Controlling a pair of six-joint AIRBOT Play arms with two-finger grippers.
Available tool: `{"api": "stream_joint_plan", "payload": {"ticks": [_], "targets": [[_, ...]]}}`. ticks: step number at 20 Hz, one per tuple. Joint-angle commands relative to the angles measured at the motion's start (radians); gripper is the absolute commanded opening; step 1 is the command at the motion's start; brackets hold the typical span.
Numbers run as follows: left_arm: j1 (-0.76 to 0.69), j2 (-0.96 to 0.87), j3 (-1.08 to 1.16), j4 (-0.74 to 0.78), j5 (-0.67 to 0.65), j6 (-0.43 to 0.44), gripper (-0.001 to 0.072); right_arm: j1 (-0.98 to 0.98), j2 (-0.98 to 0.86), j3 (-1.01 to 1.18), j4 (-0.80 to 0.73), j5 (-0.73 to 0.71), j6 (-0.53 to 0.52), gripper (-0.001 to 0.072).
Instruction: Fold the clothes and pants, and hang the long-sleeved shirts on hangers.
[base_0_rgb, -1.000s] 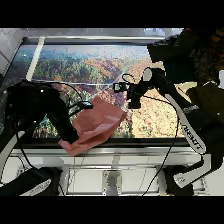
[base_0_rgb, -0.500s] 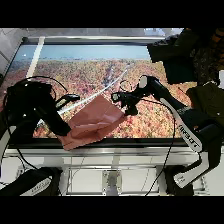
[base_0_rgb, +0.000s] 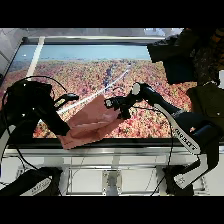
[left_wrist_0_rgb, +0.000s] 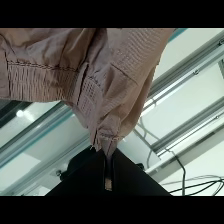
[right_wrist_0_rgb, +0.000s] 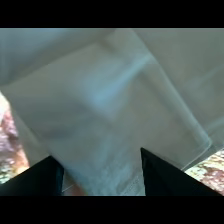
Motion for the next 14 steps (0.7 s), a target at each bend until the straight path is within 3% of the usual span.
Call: {"api": "stream_joint_plan", "payload": {"ticks": [1,3,9,10,11,12,13,14], "targets": [[0.001,0.001,0.0,0.001,0.0,0.0,0.0024,0.011,-0.001,-0.002,-0.004,-0.077,0.015,0.0496],[0.001,0.001,0.0,0.0,0.0,0.0,0.0024,0.01,-0.001,-0.002,-0.004,-0.119,0.027,0.0414],[0.001,0.001,0.0,0.0,0.0,0.0,0.0024,0.013,-0.034,-0.003,-0.001,-0.054,0.037,0.0399],[0.001,0.001,0.0,0.0,0.0,0.0,0.0024,0.013,-0.035,-0.003,0.001,-0.064,0.041,0.0361],[0.001,0.001,0.0,0.0,0.0,0.0,0.0024,0.013,-0.035,-0.002,0.005,-0.068,0.042,0.0287],[0.001,0.001,0.0,0.0,0.0,0.0,0.0024,0.013,-0.035,-0.002,0.003,-0.072,0.041,0.0115],[0.001,0.001,0.0,0.0,0.0,0.0,0.0024,0.013,-0.035,-0.002,0.003,-0.074,0.045,0.0002],[0.001,0.001,0.0,0.001,0.0,0.0,0.0024,0.012,-0.035,-0.002,0.001,-0.098,0.07,0.0003]]}}
